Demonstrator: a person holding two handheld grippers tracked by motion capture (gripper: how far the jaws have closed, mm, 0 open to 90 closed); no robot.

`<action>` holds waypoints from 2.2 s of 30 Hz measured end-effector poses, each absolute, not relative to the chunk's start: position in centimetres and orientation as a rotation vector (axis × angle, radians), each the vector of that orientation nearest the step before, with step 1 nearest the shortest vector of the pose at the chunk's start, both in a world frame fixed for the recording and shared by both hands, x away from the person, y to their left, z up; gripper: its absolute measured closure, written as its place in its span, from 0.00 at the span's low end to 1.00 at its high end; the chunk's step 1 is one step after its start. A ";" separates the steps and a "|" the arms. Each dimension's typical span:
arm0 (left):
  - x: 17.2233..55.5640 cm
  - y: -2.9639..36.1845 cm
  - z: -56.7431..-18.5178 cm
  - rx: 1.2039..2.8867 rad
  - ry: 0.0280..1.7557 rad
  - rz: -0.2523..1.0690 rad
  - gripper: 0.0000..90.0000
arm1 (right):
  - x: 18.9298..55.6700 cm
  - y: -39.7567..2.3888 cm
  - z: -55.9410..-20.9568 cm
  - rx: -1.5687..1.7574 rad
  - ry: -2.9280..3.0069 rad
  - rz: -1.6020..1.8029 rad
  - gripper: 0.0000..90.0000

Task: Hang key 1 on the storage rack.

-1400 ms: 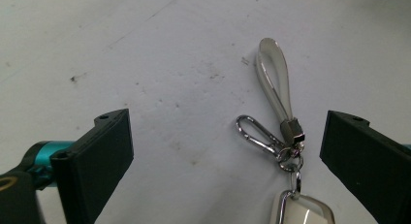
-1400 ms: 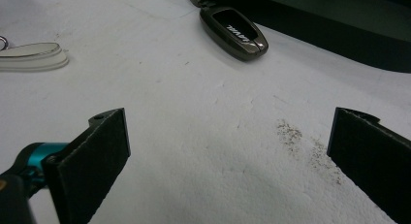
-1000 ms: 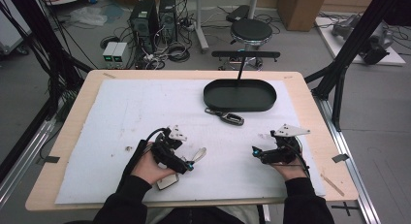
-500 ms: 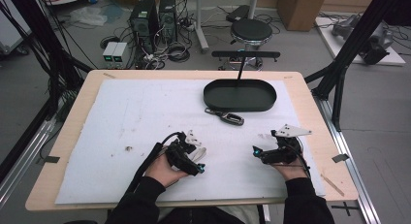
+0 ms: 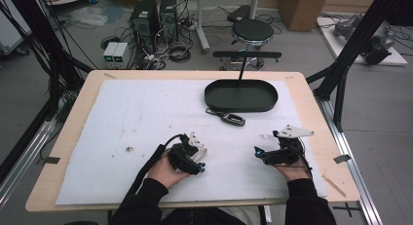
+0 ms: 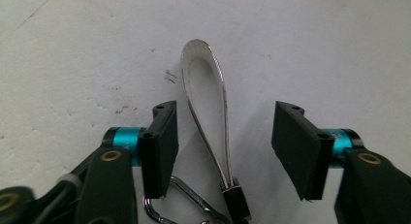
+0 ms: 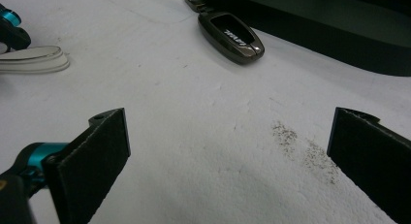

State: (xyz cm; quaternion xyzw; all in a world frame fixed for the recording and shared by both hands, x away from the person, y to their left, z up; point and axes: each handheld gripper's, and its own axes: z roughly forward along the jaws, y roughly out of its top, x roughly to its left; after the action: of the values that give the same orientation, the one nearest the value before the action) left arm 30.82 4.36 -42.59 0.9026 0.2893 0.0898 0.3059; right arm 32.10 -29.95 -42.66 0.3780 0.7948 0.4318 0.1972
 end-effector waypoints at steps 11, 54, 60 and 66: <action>30.9 4.6 -43.0 2.343 0.826 0.236 0.93 | 32.0 -29.9 -42.6 1.068 2.231 1.200 0.01; 36.2 13.0 -36.6 1.725 0.715 -0.013 0.96 | 31.9 -29.9 -42.7 1.029 2.214 1.202 0.01; 37.5 13.4 -33.9 1.702 0.693 0.022 0.96 | 32.0 -29.9 -42.7 1.024 2.206 1.203 0.01; 39.0 13.5 -32.4 1.711 0.687 0.038 0.96 | 31.9 -29.9 -42.7 1.023 2.207 1.205 0.01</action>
State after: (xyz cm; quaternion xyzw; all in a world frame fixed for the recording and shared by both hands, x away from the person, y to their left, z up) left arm 39.00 13.50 -32.40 0.7394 0.2968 0.0163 0.6041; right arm 31.94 -29.89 -42.68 0.3682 0.7945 0.4339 0.2119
